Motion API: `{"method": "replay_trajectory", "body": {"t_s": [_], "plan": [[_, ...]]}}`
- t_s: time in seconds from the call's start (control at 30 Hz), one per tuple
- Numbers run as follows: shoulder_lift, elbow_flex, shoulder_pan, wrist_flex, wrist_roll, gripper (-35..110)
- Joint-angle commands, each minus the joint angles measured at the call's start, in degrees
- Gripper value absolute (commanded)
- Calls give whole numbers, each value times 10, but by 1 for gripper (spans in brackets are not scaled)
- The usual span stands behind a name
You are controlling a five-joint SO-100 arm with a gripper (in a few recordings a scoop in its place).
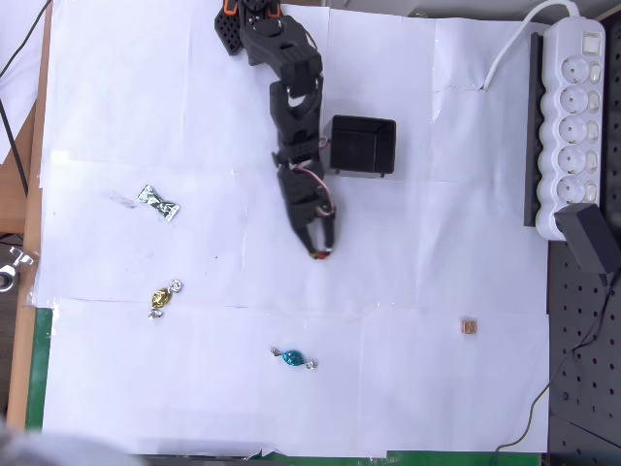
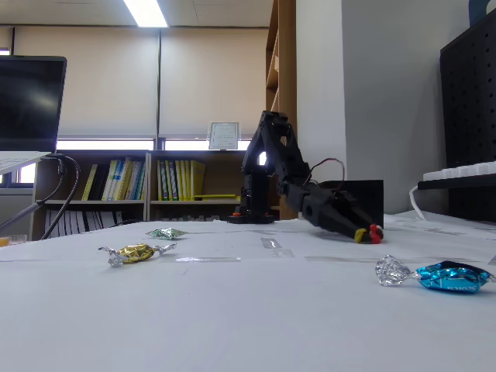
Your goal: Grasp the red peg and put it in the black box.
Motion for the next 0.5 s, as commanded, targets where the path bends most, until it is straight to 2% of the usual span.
{"method": "replay_trajectory", "body": {"t_s": [0.0, 0.1, 0.47], "plan": [[-119, 97, -9, 167, 26, 0], [-143, 153, -8, 283, 56, 0], [-171, 293, 10, 525, 114, 0]]}}
